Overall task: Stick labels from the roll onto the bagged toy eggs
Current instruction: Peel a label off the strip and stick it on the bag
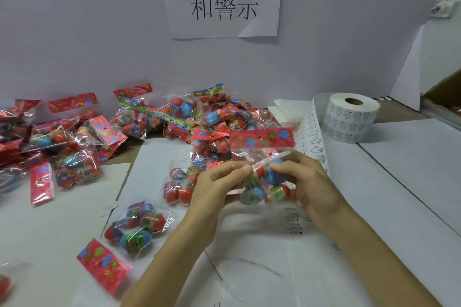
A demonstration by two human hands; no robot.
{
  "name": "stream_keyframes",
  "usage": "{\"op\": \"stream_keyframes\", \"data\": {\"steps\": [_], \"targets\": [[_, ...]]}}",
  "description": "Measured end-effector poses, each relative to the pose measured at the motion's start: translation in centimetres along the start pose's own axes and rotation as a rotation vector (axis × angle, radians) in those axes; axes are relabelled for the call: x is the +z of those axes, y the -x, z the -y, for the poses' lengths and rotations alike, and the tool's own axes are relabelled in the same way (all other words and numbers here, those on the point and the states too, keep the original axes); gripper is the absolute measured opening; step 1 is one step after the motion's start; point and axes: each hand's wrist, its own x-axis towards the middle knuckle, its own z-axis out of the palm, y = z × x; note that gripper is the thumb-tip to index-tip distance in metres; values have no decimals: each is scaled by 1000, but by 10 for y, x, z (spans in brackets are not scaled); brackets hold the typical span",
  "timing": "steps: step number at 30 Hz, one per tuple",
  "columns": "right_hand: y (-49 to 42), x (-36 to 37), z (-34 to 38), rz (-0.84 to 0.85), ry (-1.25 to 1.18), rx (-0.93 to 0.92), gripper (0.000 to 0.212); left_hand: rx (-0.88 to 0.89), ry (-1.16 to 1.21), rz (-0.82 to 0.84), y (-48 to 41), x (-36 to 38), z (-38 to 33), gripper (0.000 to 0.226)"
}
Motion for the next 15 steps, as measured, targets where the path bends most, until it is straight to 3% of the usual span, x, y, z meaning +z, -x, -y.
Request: {"op": "stream_keyframes", "data": {"steps": [4,6,8,11,13,15], "targets": [[4,10,-1,-240,199,-249,14,288,-252,-267,5,8,2,53],[7,13,-2,-253,245,-346,23,370,-285,-147,8,15,3,54],[10,15,-3,-93,147,-346,25,336,-227,-18,10,21,4,50],[11,13,0,62,38,-350,24,280,-146,-56,9,18,3,38],[9,9,2,-45,33,-408,14,209,-46,-61,7,12,-2,26],[5,3,3,-183,151,-448,18,118,98,9,6,7,-4,29]]}}
